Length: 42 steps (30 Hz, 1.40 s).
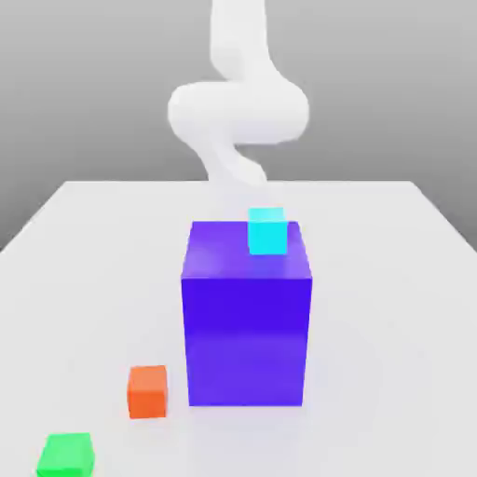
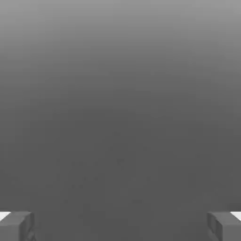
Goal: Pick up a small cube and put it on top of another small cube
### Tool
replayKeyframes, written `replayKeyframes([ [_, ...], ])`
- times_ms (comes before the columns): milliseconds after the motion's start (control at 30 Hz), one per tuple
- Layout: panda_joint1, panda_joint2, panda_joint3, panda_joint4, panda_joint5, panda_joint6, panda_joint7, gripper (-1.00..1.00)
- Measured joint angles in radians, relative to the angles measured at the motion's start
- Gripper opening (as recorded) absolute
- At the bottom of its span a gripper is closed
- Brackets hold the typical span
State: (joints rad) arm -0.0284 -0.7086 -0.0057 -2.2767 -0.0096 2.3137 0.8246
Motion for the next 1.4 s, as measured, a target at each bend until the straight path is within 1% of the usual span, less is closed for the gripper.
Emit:
replayKeyframes([
  [367, -0.104, 0.404, -0.055, 0.103, -0.03, 0.062, 0.1, 0.0],
  [567, -0.157, 0.622, -0.102, 0.158, -0.016, 0.095, 0.132, 0.0],
  [800, -0.232, 0.878, -0.134, 0.223, 0.037, 0.134, 0.147, 0.0],
  [1100, -0.338, 1.209, -0.156, 0.307, 0.135, 0.18, 0.146, 0.0],
  [1233, -0.371, 1.354, -0.138, 0.344, 0.169, 0.255, 0.134, 0.0],
  [1267, -0.376, 1.385, -0.133, 0.352, 0.175, 0.277, 0.13, -1.0],
  [1400, -0.376, 1.385, -0.132, 0.352, 0.177, 0.278, 0.129, -1.0],
])
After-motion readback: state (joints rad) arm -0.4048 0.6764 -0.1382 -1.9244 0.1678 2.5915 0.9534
